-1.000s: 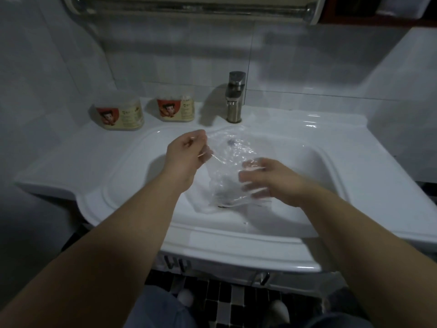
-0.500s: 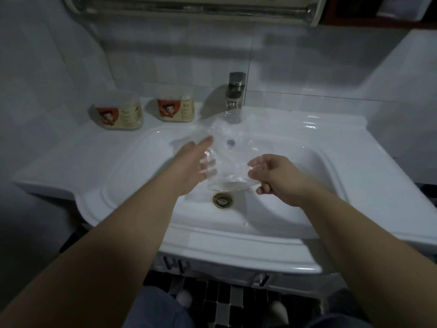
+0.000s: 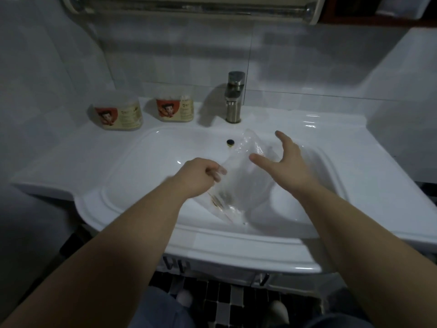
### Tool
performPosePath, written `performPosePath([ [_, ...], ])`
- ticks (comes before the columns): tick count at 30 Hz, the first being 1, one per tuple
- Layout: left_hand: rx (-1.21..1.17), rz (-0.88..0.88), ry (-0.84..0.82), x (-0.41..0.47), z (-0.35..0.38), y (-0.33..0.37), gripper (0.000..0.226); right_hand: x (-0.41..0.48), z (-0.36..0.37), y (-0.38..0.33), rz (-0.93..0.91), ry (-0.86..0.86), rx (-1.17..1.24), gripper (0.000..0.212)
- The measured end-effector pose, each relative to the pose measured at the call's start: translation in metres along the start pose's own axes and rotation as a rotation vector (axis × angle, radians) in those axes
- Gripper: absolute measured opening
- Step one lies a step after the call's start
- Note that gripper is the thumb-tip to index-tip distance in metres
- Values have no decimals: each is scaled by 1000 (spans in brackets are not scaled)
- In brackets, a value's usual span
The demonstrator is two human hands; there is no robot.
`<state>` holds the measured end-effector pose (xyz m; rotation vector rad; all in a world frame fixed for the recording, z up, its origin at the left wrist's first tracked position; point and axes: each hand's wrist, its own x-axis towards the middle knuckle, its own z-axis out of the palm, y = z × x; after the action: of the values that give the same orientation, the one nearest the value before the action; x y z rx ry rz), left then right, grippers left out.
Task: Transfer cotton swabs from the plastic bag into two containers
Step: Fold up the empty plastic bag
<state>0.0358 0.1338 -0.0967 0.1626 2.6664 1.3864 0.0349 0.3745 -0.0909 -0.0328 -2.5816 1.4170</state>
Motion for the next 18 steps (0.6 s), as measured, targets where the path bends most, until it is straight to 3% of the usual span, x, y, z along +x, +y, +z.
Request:
performPosePath([
  [4,-26,8,28,6,-1,-2,41,-3,0,-4,-47,-63,-70,40],
  [10,-443,-76,257,12,-9,2,20,-1,-1,-9,-53,218,-8,68],
  [13,-559,-136,286,12,-8,4,20,0,-6,-7,3,240,-20,66],
  [15,-478,-152,283,11,-6,1,29,-1,-5,-7,15,230,-14,61],
  [18,-143,-53,290,9,-4,-2,41,0,-1,-6,-51,219,-36,48],
])
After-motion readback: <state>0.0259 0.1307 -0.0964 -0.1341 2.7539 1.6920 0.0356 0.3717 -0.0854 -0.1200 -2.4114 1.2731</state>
